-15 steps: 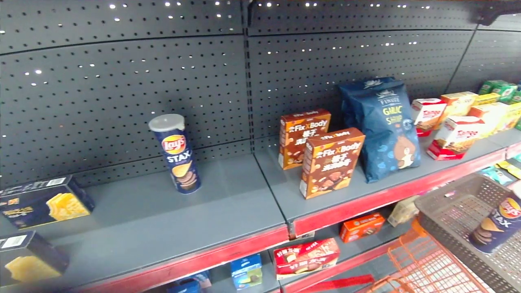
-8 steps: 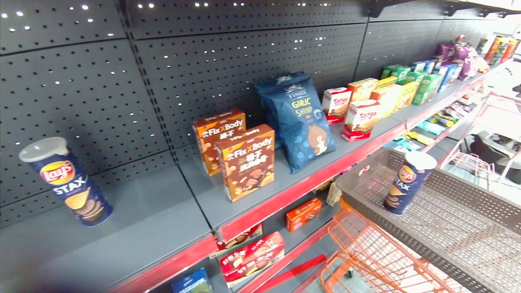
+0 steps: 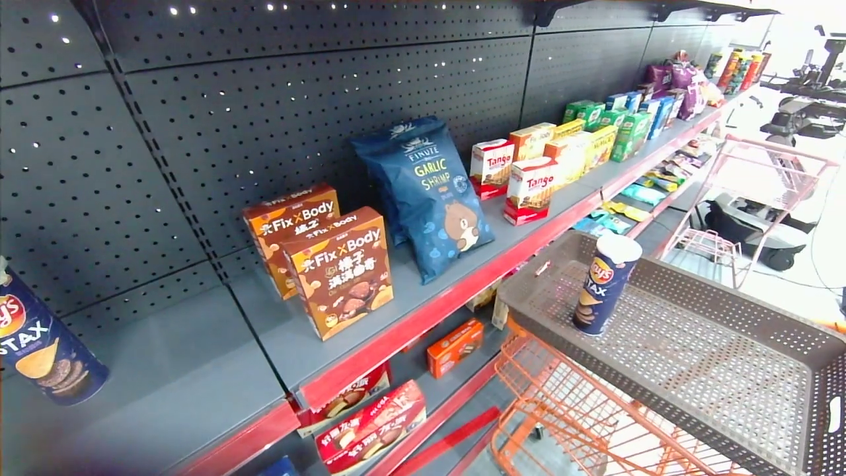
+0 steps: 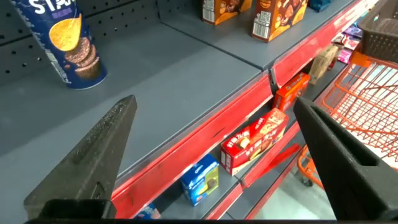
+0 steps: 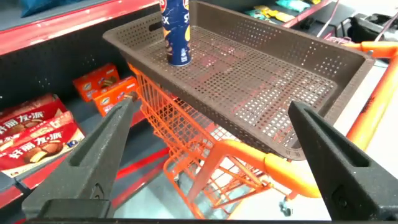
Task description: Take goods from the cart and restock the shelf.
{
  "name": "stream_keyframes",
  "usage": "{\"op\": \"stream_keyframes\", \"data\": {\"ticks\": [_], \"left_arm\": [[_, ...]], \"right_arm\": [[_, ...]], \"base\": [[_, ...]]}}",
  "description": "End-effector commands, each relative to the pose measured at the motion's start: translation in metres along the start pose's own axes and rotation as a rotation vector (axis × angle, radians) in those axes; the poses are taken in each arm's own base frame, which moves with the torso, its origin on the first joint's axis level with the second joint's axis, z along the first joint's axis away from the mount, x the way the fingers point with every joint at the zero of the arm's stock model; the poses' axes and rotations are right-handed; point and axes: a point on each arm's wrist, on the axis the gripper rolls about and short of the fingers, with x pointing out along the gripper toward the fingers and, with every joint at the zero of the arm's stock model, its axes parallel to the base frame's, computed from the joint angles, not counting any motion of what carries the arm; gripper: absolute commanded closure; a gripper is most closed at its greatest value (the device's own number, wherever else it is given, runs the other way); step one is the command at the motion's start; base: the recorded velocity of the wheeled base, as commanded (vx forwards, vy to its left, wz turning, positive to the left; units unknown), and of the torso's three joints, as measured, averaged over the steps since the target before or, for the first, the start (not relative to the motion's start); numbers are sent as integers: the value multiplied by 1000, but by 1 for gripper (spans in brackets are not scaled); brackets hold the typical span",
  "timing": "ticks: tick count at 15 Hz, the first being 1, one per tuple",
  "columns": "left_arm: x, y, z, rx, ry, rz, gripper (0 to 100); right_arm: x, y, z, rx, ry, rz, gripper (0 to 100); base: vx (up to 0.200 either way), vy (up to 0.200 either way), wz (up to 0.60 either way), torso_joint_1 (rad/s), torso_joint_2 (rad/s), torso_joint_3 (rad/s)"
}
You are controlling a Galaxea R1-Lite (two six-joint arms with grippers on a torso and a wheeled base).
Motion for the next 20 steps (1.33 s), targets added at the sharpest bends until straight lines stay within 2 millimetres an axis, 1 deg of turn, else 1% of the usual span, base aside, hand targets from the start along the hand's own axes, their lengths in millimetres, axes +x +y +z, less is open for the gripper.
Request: {"op": "stream_keyframes", "data": {"ticks": [1,2,3,4,5,6,7,8,9,10,11,12,13,15,16,17,19,20], "left_arm": [[0,0,0,0,0,0,0],[0,0,0,1,0,0,0],[0,0,0,-2,0,2,0],[0,0,0,0,0,0,0],[0,0,0,-3,0,2,0],[0,0,0,-2,0,2,0],[0,0,0,-2,0,0,0],[0,0,0,-2,0,2,0],[0,0,0,-2,0,0,0],[0,0,0,-2,0,2,0],[0,0,0,-2,0,2,0],[0,0,0,-2,0,2,0],[0,0,0,-2,0,2,0],[0,0,0,-2,0,2,0],[0,0,0,-2,0,2,0],[0,0,0,-2,0,0,0],[0,0,0,-2,0,0,0],[0,0,0,-2,0,2,0]], "right_arm": [[-1,0,7,-2,-12,-13,0],[0,0,40,2,-23,-19,0],[35,-1,83,30,133,-105,0],[51,-4,100,44,123,-215,0],[73,-6,108,45,190,-252,0],[82,-6,110,48,217,-253,0],[105,-8,110,69,280,-258,0],[134,-12,108,58,310,-277,0],[157,-15,107,49,299,-291,0],[183,-22,103,45,285,-313,0],[193,-24,99,39,281,-311,0],[219,-27,88,29,291,-293,0],[234,-28,80,34,286,-240,0],[259,-31,69,43,269,-178,0],[266,-29,67,58,271,-75,0],[270,-28,66,67,274,-11,0],[282,-28,62,48,272,52,0],[283,-28,61,43,275,68,0]], "base": [[0,0,0,0,0,0],[0,0,0,0,0,0],[0,0,0,0,0,0],[0,0,0,0,0,0],[0,0,0,0,0,0],[0,0,0,0,0,0],[0,0,0,0,0,0],[0,0,0,0,0,0],[0,0,0,0,0,0],[0,0,0,0,0,0],[0,0,0,0,0,0],[0,0,0,0,0,0],[0,0,0,0,0,0],[0,0,0,0,0,0],[0,0,0,0,0,0],[0,0,0,0,0,0],[0,0,0,0,0,0],[0,0,0,0,0,0]]}}
